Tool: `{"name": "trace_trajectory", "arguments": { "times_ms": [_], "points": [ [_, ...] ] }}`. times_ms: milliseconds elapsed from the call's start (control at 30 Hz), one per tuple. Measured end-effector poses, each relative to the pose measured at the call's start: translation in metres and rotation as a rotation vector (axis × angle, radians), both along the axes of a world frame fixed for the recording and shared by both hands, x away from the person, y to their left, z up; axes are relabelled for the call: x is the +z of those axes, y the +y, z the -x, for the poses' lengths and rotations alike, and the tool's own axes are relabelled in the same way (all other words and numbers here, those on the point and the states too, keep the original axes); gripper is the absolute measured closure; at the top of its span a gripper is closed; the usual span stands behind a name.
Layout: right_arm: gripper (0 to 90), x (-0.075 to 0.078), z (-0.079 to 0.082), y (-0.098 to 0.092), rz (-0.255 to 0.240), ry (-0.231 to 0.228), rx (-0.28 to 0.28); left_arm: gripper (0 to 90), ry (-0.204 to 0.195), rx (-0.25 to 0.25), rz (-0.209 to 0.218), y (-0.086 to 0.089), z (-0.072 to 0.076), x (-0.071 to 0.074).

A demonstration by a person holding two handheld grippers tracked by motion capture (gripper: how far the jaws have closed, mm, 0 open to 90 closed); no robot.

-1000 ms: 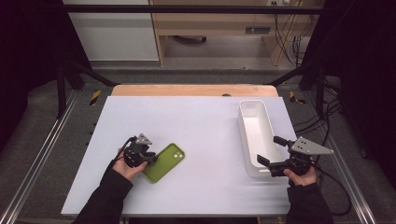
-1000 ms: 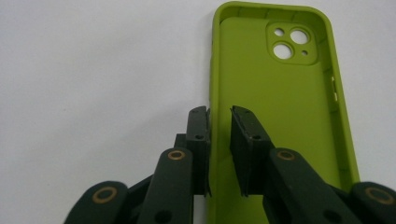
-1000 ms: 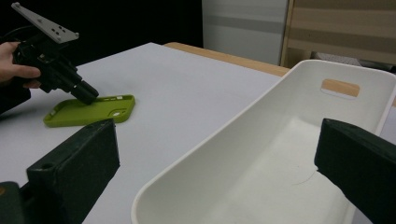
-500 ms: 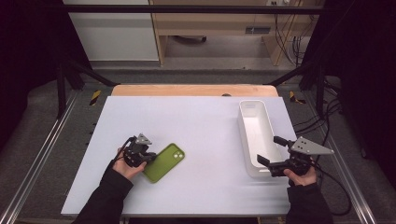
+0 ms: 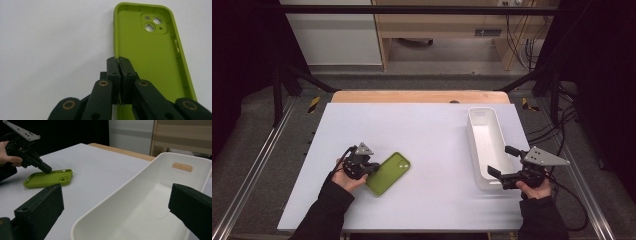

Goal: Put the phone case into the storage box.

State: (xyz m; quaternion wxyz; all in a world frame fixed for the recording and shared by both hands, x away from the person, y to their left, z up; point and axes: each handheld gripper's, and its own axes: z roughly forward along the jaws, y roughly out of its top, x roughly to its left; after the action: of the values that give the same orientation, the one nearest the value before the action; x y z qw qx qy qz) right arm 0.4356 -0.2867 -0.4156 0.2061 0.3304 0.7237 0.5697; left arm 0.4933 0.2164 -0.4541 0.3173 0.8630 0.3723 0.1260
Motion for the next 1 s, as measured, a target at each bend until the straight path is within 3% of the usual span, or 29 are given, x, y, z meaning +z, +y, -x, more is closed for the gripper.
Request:
{"name": "trace_trajectory", "arguments": {
  "times_ms": [667,1000],
  "points": [
    [0.6,0.0,0.0,0.001,0.0,-0.001,0.005,88.0,-0.126,0.01,0.063,0.002,0.014,0.026],
    [0.6,0.001,0.0,0.002,-0.005,0.003,0.008,87.9,-0.165,0.005,0.093,0.0,0.022,0.038]
  ]
}}
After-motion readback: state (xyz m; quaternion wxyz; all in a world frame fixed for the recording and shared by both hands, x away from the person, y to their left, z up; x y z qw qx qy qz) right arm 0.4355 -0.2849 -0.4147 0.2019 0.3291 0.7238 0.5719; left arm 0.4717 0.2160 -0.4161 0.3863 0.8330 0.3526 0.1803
